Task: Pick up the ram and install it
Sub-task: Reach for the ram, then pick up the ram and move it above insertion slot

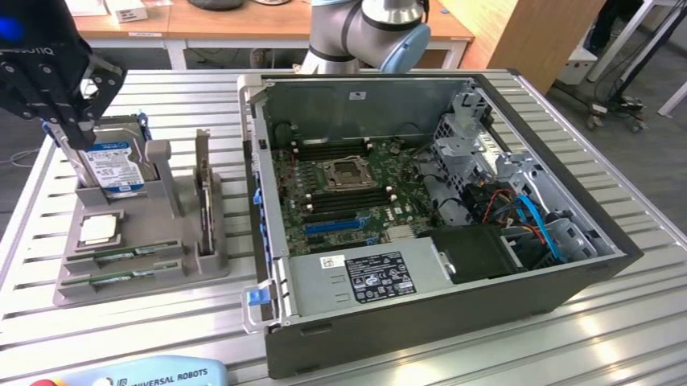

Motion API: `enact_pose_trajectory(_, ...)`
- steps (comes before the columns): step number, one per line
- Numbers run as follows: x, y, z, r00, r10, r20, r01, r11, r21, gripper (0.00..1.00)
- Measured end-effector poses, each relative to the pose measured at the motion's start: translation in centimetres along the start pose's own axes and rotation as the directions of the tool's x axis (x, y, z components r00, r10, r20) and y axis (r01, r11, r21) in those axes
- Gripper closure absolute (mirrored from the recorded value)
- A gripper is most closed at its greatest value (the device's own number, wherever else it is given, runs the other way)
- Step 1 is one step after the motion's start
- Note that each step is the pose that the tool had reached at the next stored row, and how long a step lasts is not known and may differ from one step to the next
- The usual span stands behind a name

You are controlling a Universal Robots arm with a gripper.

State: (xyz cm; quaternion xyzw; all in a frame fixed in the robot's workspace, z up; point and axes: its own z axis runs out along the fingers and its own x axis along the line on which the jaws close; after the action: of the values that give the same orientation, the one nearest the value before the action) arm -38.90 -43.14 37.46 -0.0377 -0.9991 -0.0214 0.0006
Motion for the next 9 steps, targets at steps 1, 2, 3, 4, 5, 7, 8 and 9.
enact_pose_trajectory(1,-0.01,-0.11,-0.01,1.0,0.0,-0.0001,0.0,1.0,0.0001,0.9)
enact_pose_trajectory(2,-0.02,-0.22,-0.01,1.0,0.0,0.0,0.0,1.0,0.0001,0.9)
enact_pose_trajectory(3,-0.02,-0.3,-0.01,1.0,0.0,-0.0001,0.0,1.0,0.0001,0.9)
enact_pose_trajectory(4,-0.02,-0.32,-0.01,1.0,0.0,0.0,0.0,1.0,0.0001,0.9)
enact_pose_trajectory(5,-0.02,-0.32,-0.01,1.0,0.0,0.0,0.0,1.0,0.0001,0.9)
enact_pose_trajectory(7,-0.02,-0.33,-0.01,1.0,0.0,0.0,0.0,1.0,0.0001,0.9)
enact_pose_trajectory(8,-0.02,-0.33,-0.01,1.0,0.0,0.0,0.0,1.0,0.0001,0.9)
enact_pose_trajectory(9,-0.02,-0.33,-0.01,1.0,0.0,-0.0001,0.0,1.0,0.0001,0.9)
